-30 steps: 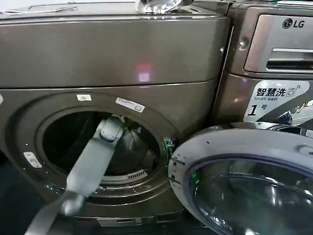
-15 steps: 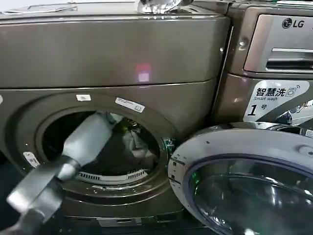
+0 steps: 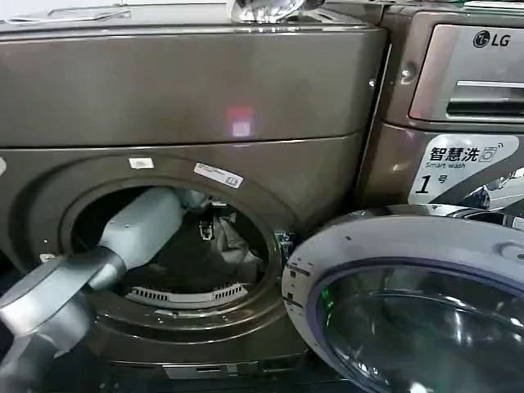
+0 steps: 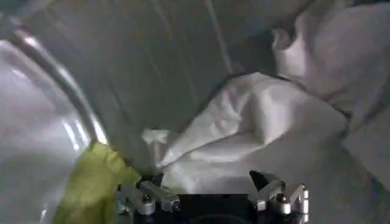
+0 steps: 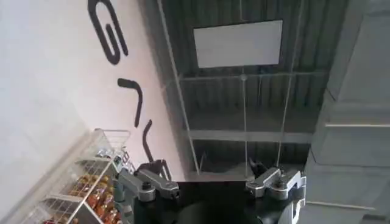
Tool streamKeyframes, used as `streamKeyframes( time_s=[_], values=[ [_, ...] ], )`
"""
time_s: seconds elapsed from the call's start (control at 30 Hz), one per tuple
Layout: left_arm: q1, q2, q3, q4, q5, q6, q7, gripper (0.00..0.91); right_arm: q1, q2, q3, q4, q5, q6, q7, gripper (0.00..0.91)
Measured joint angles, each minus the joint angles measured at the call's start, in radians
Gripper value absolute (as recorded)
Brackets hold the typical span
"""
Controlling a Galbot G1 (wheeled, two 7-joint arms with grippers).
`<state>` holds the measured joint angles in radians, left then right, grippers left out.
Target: Grasp the clothes from the dryer.
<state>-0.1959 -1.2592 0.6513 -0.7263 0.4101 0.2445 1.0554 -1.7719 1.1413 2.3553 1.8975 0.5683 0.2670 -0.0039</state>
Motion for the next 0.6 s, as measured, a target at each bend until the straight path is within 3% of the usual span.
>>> streamKeyframes(
  time_s=[0.6],
  values=[
    [0.039, 0.003, 0.075, -0.025, -0.080, 0.090, 0.037, 0.907, 0.009, 0.007, -0.016, 0.003, -0.001, 0.006, -0.004, 0.907]
  ],
)
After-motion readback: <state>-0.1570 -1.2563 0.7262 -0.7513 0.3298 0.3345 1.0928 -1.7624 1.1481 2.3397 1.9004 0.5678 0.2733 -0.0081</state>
